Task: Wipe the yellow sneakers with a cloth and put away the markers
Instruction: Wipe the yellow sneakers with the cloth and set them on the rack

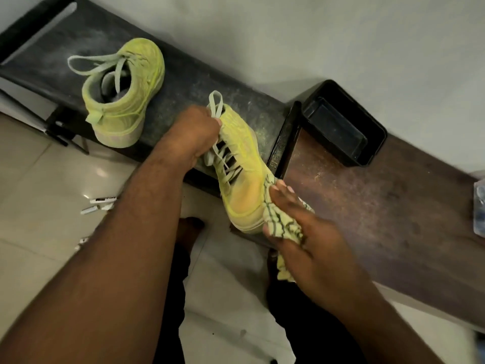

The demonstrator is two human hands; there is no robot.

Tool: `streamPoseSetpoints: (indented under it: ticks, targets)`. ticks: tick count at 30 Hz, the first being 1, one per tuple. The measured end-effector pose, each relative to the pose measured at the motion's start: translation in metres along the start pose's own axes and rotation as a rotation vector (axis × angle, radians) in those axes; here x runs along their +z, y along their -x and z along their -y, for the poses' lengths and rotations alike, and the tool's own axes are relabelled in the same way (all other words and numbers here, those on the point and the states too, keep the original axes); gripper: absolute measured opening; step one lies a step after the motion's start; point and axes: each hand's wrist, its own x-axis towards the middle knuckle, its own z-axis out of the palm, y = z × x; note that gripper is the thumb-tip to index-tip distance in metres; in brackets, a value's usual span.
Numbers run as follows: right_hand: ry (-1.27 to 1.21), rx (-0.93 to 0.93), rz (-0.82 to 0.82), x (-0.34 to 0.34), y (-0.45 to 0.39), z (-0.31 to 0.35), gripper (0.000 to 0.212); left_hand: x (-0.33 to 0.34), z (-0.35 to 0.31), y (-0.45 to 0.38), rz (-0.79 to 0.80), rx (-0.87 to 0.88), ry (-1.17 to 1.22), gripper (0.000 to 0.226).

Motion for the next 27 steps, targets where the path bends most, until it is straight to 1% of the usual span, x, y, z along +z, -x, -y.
streamPoseSetpoints:
  ticks: [1, 3, 6, 8, 10, 12, 14, 16, 18, 20, 23, 25, 27]
  targets:
    - [0.002, -0.006, -0.013, 0.004, 0.006, 0.001, 0.061, 0.0, -0.001, 0.001, 0.01, 0.01, -0.002, 0.012]
    - [-0.072, 0.041, -0.021, 0.007, -0.003, 0.004, 0.057, -0.001, -0.001, 0.003, 0.06, 0.034, -0.001, 0.011]
    - [-0.118, 0.118, -0.024, 0.003, -0.054, 0.002, 0.047, -0.005, 0.0, 0.005, 0.188, 0.065, 0.044, 0.018]
    - [-0.138, 0.138, -0.055, 0.0, -0.087, 0.003, 0.044, -0.007, 0.002, 0.006, 0.216, 0.077, 0.089, 0.022]
    - [-0.042, 0.082, -0.067, -0.003, -0.096, 0.002, 0.048, -0.009, 0.003, 0.005, 0.212, 0.075, 0.165, 0.034]
    - [0.077, -0.001, -0.028, -0.006, -0.076, -0.003, 0.056, -0.009, 0.001, 0.006, 0.241, 0.086, 0.197, 0.043]
    - [0.151, -0.105, -0.012, -0.001, -0.038, -0.009, 0.065, -0.004, -0.002, 0.008, 0.315, 0.109, 0.178, 0.049]
    - [0.198, -0.182, -0.003, 0.018, -0.007, -0.016, 0.072, 0.003, -0.005, 0.011, 0.377, 0.128, 0.146, 0.053]
    - [0.196, -0.193, -0.031, 0.032, -0.004, -0.022, 0.074, 0.01, -0.005, 0.015, 0.428, 0.13, 0.112, 0.056]
    - [0.182, -0.175, -0.085, 0.035, -0.019, -0.024, 0.075, 0.012, -0.005, 0.017, 0.431, 0.126, 0.115, 0.05]
    - [0.167, -0.162, -0.183, 0.026, -0.052, -0.029, 0.068, 0.008, -0.005, 0.018, 0.416, 0.138, 0.153, 0.034]
    - [0.118, -0.127, -0.248, 0.018, -0.075, -0.032, 0.068, 0.004, -0.006, 0.02, 0.445, 0.142, 0.142, 0.022]
    - [0.072, -0.118, -0.319, 0.012, -0.092, -0.031, 0.068, 0.002, -0.009, 0.021, 0.472, 0.126, 0.118, 0.015]
